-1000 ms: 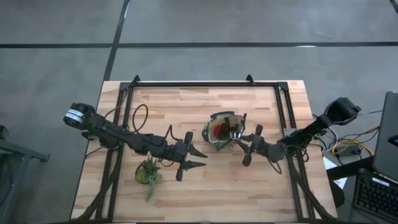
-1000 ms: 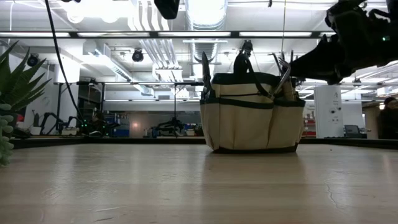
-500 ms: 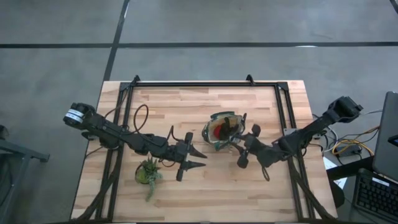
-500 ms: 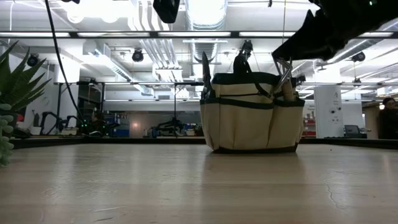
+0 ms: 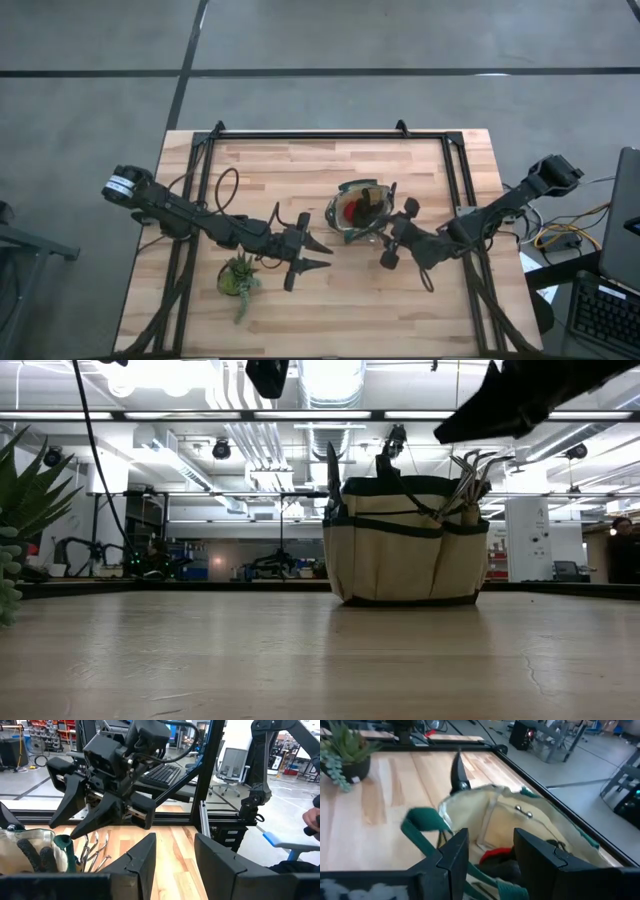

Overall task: Pick & Place Garden tools in Gardening bag
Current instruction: Return to Home Position

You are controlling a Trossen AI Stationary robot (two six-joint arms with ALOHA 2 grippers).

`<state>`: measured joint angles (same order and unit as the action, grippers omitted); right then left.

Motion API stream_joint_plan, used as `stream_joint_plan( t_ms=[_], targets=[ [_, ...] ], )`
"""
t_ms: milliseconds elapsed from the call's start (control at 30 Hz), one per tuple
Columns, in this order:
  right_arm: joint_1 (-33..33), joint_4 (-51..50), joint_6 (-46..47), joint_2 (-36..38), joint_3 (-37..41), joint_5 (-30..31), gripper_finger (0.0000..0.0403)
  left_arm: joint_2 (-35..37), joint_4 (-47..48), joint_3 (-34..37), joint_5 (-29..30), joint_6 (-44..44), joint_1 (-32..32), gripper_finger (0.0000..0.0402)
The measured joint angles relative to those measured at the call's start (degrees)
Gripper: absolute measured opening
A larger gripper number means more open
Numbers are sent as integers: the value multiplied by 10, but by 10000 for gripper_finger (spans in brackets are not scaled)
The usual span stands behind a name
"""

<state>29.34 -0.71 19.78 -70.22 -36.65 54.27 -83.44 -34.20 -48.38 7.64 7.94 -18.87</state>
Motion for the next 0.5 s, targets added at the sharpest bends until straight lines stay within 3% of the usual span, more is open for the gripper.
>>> stream_joint_plan(
  t_ms=[233,400,500],
  targets=[
    [0,0,-2,6,15,29,141,0,2,0,14,-1,0,138],
    [0,-1,-5,33,15,25,116,0,44,0,136,7,1,136],
    [0,-6,-9,61,21,-11,75,0,66,0,144,-5,8,123]
  ],
)
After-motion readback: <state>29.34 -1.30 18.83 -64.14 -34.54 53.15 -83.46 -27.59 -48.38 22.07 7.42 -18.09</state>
